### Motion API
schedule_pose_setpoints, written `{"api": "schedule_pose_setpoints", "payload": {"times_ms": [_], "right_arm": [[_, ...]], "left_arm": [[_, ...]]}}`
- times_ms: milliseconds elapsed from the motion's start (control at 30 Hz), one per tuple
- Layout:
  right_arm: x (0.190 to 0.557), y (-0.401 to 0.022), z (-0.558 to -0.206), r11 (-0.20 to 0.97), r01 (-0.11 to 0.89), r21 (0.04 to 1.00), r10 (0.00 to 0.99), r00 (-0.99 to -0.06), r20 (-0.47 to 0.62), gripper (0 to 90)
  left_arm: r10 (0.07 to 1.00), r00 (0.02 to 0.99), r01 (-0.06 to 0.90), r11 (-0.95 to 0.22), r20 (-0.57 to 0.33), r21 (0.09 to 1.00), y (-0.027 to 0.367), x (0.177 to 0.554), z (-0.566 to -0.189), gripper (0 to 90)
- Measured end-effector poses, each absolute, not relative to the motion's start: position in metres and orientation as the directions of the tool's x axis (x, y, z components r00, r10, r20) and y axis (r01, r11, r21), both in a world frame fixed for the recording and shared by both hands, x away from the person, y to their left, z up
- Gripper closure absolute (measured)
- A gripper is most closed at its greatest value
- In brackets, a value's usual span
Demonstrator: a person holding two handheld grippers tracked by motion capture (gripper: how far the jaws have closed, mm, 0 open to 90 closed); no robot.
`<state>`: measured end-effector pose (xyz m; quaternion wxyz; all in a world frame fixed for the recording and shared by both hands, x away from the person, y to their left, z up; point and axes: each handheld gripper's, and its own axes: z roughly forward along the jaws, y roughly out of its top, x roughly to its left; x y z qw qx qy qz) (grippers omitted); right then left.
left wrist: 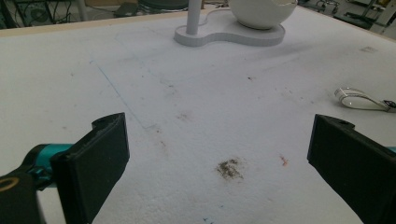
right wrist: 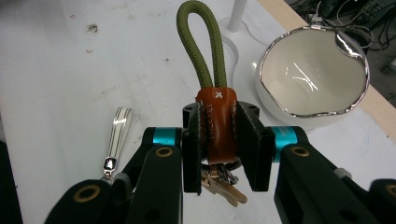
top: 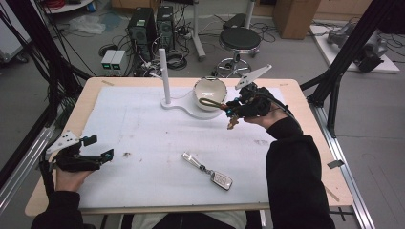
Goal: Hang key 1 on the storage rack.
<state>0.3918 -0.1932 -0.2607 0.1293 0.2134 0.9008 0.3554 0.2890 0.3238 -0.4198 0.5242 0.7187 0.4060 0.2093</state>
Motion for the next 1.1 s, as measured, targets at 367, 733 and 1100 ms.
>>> {"api": "schedule_pose_setpoints", "payload": {"times_ms": [367, 733, 1100], "right_arm": [[0.408, -0.177, -0.245, 0.654, 0.288, 0.700, 0.471, -0.878, -0.079, 72.3], [0.424, -0.152, -0.237, 0.678, 0.297, 0.673, 0.465, -0.882, -0.080, 72.2], [0.443, -0.124, -0.225, 0.695, 0.274, 0.665, 0.444, -0.890, -0.098, 72.2]], "left_arm": [[0.804, 0.583, 0.361, -0.123, -0.121, 0.924, 0.323, 0.289, -0.420, 6.0], [0.802, 0.583, 0.364, -0.115, -0.129, 0.924, 0.323, 0.291, -0.421, 6.0], [0.800, 0.585, 0.364, -0.111, -0.134, 0.925, 0.324, 0.292, -0.422, 6.0]]}}
